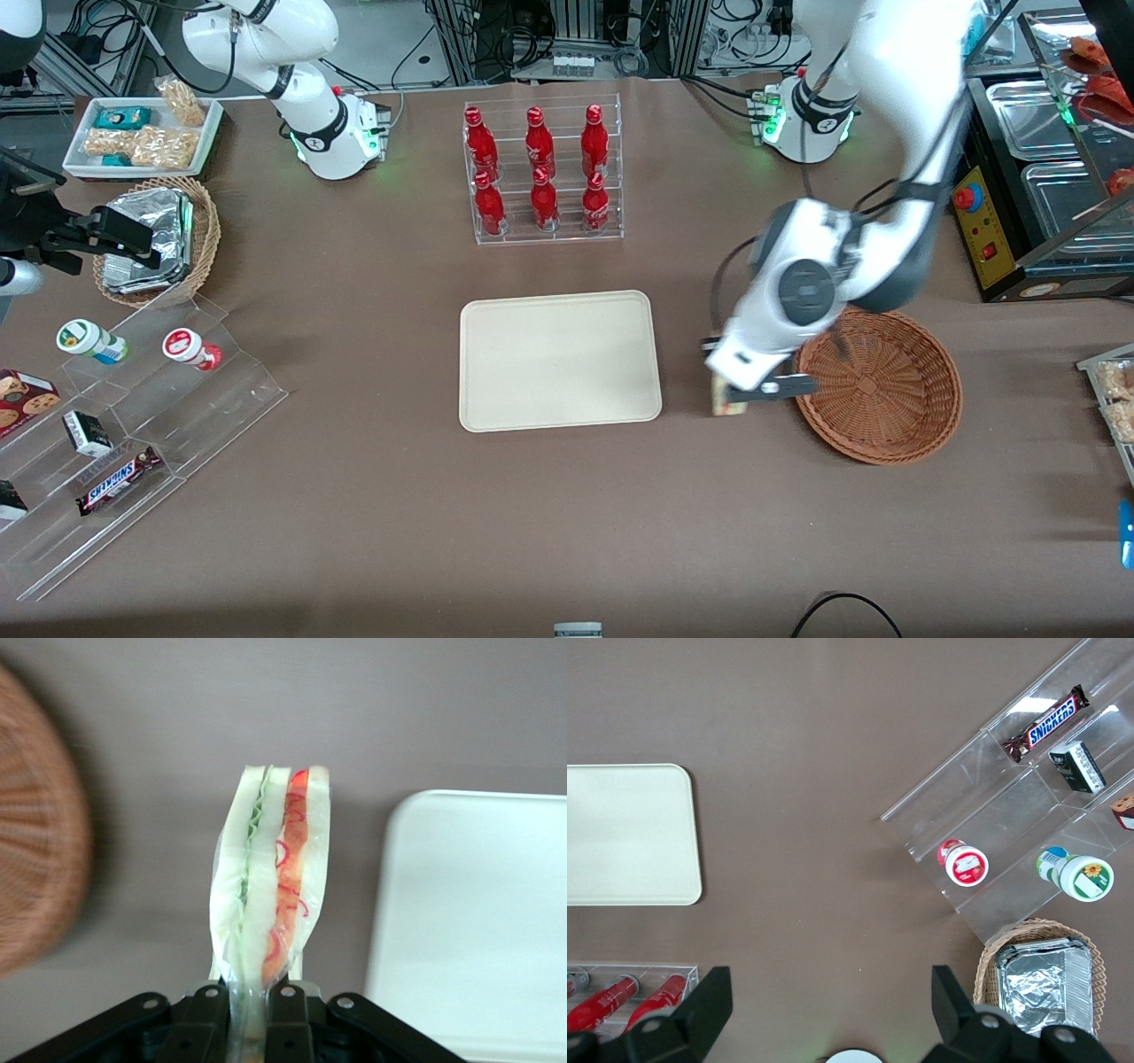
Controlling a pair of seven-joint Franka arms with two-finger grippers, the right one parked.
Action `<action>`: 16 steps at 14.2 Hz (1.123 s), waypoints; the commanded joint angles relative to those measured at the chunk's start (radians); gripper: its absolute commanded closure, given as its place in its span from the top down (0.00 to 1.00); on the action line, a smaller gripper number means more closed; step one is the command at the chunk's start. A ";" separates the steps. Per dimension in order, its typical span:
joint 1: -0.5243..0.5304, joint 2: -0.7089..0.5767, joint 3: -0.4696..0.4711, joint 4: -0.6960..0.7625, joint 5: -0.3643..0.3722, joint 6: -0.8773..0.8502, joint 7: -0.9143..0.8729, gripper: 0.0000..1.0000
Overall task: Place sandwich from basket to tray
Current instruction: 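Lift the sandwich and carry it over the cream tray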
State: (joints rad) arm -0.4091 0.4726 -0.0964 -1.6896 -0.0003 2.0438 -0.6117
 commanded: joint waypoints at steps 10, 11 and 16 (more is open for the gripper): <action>-0.303 0.287 -0.008 0.263 -0.009 0.225 -0.410 0.00; -0.304 0.288 -0.012 0.263 -0.010 0.225 -0.408 0.00; -0.303 0.307 -0.035 0.260 -0.010 0.225 -0.402 0.04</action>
State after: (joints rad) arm -0.7071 0.7541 -0.1320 -1.4565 -0.0012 2.2691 -1.0058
